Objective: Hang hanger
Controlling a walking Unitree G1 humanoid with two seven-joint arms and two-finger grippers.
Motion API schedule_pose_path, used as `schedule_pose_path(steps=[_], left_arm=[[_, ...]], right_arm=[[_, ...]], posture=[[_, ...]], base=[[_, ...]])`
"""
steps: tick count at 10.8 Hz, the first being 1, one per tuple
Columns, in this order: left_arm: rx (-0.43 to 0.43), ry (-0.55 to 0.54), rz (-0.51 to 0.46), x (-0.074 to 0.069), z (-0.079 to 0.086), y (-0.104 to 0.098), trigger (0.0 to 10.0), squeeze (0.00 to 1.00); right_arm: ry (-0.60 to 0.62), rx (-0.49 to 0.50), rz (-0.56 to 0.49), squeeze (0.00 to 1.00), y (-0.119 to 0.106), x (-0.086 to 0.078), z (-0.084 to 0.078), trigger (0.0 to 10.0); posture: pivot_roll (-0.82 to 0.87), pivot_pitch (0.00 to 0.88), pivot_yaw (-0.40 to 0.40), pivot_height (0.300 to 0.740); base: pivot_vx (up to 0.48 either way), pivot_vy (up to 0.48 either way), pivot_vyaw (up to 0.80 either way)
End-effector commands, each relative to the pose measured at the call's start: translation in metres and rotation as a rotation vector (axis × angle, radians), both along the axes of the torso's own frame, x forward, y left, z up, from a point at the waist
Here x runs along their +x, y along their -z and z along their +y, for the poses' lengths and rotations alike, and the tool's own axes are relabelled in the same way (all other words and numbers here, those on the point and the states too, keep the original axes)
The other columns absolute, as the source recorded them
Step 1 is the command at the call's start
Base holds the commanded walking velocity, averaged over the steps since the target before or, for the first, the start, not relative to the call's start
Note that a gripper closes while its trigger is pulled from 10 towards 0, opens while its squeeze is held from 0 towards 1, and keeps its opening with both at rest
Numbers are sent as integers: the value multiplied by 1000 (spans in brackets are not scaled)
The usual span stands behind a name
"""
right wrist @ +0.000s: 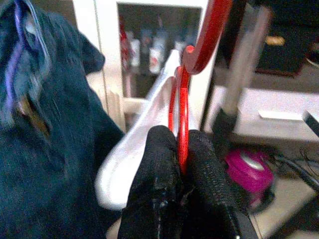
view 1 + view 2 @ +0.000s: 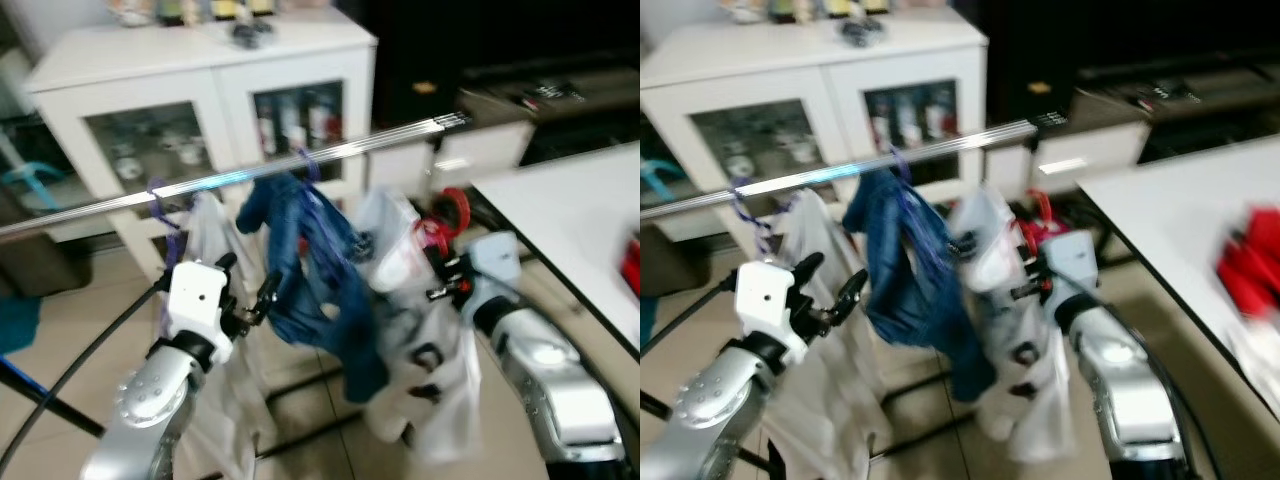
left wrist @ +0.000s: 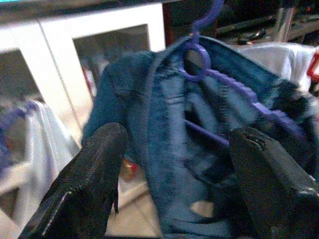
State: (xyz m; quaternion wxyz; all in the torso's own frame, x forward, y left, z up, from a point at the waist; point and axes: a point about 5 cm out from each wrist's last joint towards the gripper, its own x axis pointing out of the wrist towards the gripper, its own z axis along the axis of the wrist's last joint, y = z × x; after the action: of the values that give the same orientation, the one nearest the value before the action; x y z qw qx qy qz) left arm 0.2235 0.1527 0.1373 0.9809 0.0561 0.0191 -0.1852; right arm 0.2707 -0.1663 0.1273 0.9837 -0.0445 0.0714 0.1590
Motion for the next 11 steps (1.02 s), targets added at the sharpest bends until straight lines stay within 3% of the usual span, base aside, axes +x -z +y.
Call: schedule_pose_path(steps=[1, 4, 7, 9, 11], left_arm=[[29, 42, 10, -2, -2, -1, 10000, 0], [75, 175, 25, -4, -12, -7, 10000, 0], [66, 254, 24, -1, -20, -14, 10000, 0], [29, 301, 16, -2, -24, -22, 10000, 0], [-49, 390, 6, -6, -33, -34, 10000, 0]], right_arm=[[-36, 38, -23, 0, -8, 3, 9, 10000], [-55, 49, -49, 0, -15, 17, 10, 10000], [-86, 67, -122, 0, -37, 51, 17, 10000], [-88, 44, -129, 0, -45, 70, 22, 10000], [-63, -38, -44, 0, -35, 84, 22, 10000]], posture=[[-44, 0, 36, 740], [-46, 0, 37, 740], [-44, 0, 34, 740], [-41, 0, 33, 740], [-41, 0, 34, 740]], base=[[0, 0, 0], [0, 0, 0], [0, 0, 0], [0, 0, 0], [0, 0, 0]])
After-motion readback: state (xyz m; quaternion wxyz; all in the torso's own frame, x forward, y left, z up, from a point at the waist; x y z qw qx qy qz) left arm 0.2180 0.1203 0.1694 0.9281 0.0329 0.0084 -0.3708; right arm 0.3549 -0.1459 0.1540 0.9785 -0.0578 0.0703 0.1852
